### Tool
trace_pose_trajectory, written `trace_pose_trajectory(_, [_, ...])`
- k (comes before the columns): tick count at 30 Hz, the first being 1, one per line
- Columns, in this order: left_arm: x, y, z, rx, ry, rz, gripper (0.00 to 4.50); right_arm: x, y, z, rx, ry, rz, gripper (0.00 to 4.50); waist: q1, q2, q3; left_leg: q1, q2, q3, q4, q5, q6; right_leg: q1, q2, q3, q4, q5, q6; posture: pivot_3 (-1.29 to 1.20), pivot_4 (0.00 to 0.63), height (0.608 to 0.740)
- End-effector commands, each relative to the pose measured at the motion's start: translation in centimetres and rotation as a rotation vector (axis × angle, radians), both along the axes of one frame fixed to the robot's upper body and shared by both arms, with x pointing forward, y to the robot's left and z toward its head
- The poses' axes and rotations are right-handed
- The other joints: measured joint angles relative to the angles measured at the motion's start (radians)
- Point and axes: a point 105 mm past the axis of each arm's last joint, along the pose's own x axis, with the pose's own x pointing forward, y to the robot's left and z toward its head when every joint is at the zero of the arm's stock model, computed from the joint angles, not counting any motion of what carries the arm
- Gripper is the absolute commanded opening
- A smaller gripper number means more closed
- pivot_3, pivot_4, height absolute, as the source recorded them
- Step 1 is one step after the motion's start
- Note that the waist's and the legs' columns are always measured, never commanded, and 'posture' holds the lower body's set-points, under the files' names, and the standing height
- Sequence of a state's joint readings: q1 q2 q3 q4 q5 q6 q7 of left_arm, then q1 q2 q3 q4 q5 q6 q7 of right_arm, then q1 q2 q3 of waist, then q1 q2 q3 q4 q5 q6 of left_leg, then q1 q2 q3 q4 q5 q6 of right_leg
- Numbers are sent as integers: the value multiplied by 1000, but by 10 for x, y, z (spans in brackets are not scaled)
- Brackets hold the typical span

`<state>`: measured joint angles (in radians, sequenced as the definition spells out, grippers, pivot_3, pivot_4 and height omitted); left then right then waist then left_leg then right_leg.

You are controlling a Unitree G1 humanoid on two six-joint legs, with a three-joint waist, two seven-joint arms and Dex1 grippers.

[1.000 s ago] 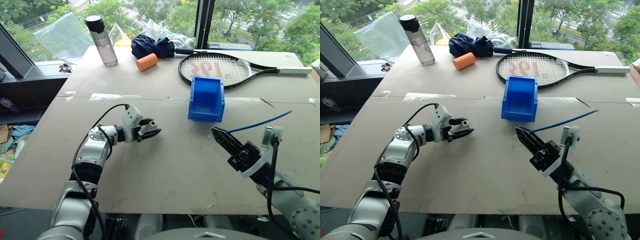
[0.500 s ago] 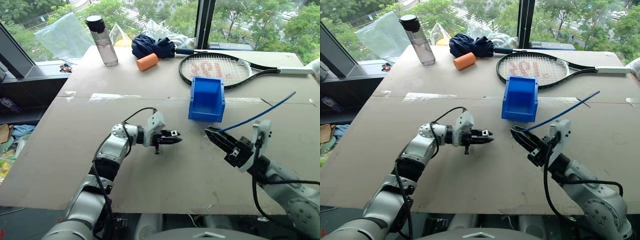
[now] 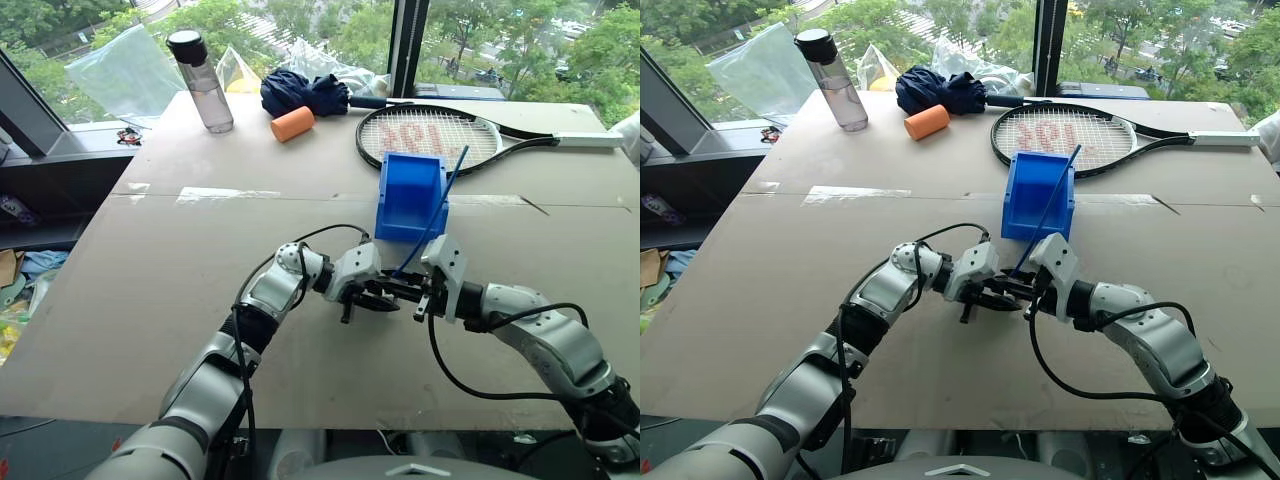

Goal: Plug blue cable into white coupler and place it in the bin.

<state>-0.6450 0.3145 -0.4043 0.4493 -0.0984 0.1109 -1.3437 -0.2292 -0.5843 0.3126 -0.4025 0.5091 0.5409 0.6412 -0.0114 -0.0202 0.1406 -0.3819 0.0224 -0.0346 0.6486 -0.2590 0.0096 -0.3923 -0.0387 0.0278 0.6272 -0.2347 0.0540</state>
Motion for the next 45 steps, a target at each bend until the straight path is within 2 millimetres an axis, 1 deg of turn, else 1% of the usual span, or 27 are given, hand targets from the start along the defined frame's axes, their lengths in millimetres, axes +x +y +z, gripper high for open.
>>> trace_pose_trajectory(1, [-2,-1,2,14,-13,-29,578,0,-4,5,-4,-19,26,0,0,0,0,0,0,0,0,0,0,0,0,0,0,0,0,0,150,740])
trace_pose_trajectory(3, [-2,1,2,17,-13,-31,578,0,-7,5,-19,-20,34,0,0,0,0,0,0,0,0,0,0,0,0,0,0,0,0,0,150,740])
trace_pose_trajectory(7, [-2,4,3,30,-20,-48,578,10,-13,1,-80,-32,55,0,-2,0,0,0,0,0,0,0,0,0,0,0,0,0,0,0,150,740])
trace_pose_trajectory(12, [-4,4,3,37,-22,-71,578,16,-14,-11,-147,-21,101,0,-2,0,0,0,0,0,0,0,0,0,0,0,0,0,0,0,150,740])
trace_pose_trajectory(17, [-5,4,3,41,-18,-85,578,16,-20,-23,-245,-10,186,0,-2,0,0,1,0,0,0,0,0,0,0,0,0,0,0,0,150,740])
trace_pose_trajectory(20, [-4,5,4,44,-18,-84,578,19,-17,-13,-201,-12,207,0,-2,0,0,1,0,0,0,0,0,0,0,0,1,0,0,0,150,740])
trace_pose_trajectory(23, [-3,6,3,49,-18,-83,578,23,-11,8,-74,-11,186,0,-2,0,0,1,0,0,0,0,0,0,0,0,1,0,0,0,150,740])
trace_pose_trajectory(25, [-3,6,3,50,-16,-82,578,23,-9,20,6,-1,188,0,-2,1,0,0,0,0,0,0,0,0,0,0,1,0,0,0,150,740])
trace_pose_trajectory(27, [-3,6,3,49,-15,-84,578,20,-7,26,45,15,198,0,-1,1,0,0,0,0,0,0,0,0,0,0,1,0,0,0,150,740])
trace_pose_trajectory(29, [-4,5,3,49,-13,-87,578,18,-7,26,56,32,209,0,-1,1,0,0,0,0,0,0,0,0,0,0,1,0,0,0,150,740])
trace_pose_trajectory(36, [-4,2,6,41,-13,-90,578,17,-5,18,33,57,210,0,-1,1,0,0,0,0,0,0,0,0,0,0,1,0,0,0,150,740])
trace_pose_trajectory(41, [-5,1,6,37,-9,-98,578,14,-1,6,-5,70,224,0,-1,1,0,0,0,0,0,0,0,0,0,0,1,0,0,0,150,740])
trace_pose_trajectory(45, [-6,1,7,35,-8,-100,578,12,-1,-4,-53,76,232,0,-1,1,0,0,0,0,0,0,0,0,0,0,1,0,0,0,150,740])
